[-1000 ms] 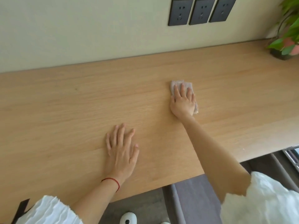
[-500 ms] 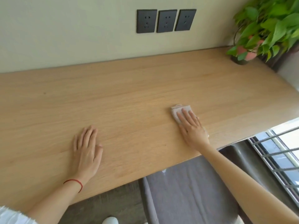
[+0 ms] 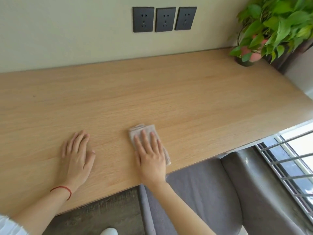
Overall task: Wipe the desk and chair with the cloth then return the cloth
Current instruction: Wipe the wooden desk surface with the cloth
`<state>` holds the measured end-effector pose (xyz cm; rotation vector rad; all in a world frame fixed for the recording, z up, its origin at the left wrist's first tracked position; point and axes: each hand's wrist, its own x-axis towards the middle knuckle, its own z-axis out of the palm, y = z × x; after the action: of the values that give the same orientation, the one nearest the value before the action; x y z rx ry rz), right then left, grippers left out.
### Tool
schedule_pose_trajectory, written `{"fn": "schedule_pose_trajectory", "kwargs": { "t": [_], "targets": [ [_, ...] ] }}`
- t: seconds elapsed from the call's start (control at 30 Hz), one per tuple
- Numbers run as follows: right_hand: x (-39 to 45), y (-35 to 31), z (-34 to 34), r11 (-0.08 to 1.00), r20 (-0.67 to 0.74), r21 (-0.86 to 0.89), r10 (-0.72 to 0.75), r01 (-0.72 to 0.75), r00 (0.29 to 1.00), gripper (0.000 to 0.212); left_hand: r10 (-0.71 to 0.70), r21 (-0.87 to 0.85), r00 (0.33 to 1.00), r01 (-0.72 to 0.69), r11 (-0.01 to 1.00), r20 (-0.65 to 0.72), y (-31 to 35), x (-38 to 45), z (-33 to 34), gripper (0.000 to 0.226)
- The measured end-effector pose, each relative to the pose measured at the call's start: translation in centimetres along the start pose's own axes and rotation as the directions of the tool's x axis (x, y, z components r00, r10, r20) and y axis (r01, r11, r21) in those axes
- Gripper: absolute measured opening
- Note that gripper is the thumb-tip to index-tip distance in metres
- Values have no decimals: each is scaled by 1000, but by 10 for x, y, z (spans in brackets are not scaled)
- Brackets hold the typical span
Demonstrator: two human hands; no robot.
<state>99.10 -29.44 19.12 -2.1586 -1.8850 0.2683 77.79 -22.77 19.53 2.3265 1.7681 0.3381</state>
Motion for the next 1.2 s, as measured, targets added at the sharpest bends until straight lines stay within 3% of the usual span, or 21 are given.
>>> {"fn": "schedule_pose_trajectory", "kwargs": {
  "t": [0.07, 0.1, 0.17, 0.27, 0.37, 0.43, 0.53, 0.6, 0.67, 0.8, 0.9, 0.97, 1.03, 1.1, 1.13, 1.2],
  "targets": [
    [-6, 15, -4, 942, 114, -15, -331, 335, 937, 49, -4, -17, 1000, 4, 1000, -8, -2, 1, 1, 68],
    [-4, 35, -10, 899, 153, -24, -429, 437, 890, 50, -1, -17, 1000, 1, 1000, -6, -3, 1, 1, 68],
    [8, 85, -23, 876, 182, -55, -464, 480, 867, 54, -3, 19, 1000, 2, 1000, 19, -2, 2, 2, 70],
    [28, 154, -48, 982, 111, -86, -157, 167, 981, 54, -77, 80, 995, 71, 994, 66, 12, 4, 5, 80],
    [48, 204, -67, 992, 75, -117, 65, -56, 995, 55, -154, 35, 986, 152, 988, 63, 45, 15, 10, 84],
    [64, 227, -75, 972, 25, -108, 212, -208, 977, 52, -134, 34, 988, 132, 991, 70, 68, 22, 16, 82],
    [90, 231, -79, 887, -48, -89, 451, -454, 891, 51, -110, 100, 990, 102, 990, 86, 83, 25, 26, 80],
    [103, 212, -71, 843, -55, -97, 527, -530, 848, 53, -124, 130, 990, 114, 985, 70, 83, 24, 30, 78],
    [104, 177, -62, 885, -54, -88, 454, -458, 889, 53, -127, 133, 989, 116, 984, 75, 83, 24, 31, 76],
    [59, 95, -33, 995, -5, -42, 86, -86, 996, 50, -139, 139, 986, 126, 982, 93, 84, 25, 29, 75],
    [7, 90, -32, 952, 141, -70, -287, 299, 948, 48, -138, 136, 986, 125, 983, 94, 84, 24, 26, 76],
    [0, 133, -50, 902, 209, -73, -404, 426, 891, 48, -134, 133, 986, 120, 984, 99, 84, 24, 26, 75],
    [14, 185, -68, 939, 165, -145, -287, 311, 944, 50, -127, 125, 987, 114, 986, 97, 83, 24, 28, 75],
    [45, 225, -85, 988, 50, -131, 90, -83, 995, 53, -127, 122, 988, 116, 986, 87, 81, 25, 30, 74],
    [65, 234, -89, 957, 6, -106, 271, -269, 963, 53, -129, 123, 988, 118, 985, 83, 81, 26, 31, 73],
    [106, 226, -86, 886, -41, -85, 454, -456, 890, 52, -135, 118, 988, 126, 985, 75, 81, 27, 33, 72]
  ]
}}
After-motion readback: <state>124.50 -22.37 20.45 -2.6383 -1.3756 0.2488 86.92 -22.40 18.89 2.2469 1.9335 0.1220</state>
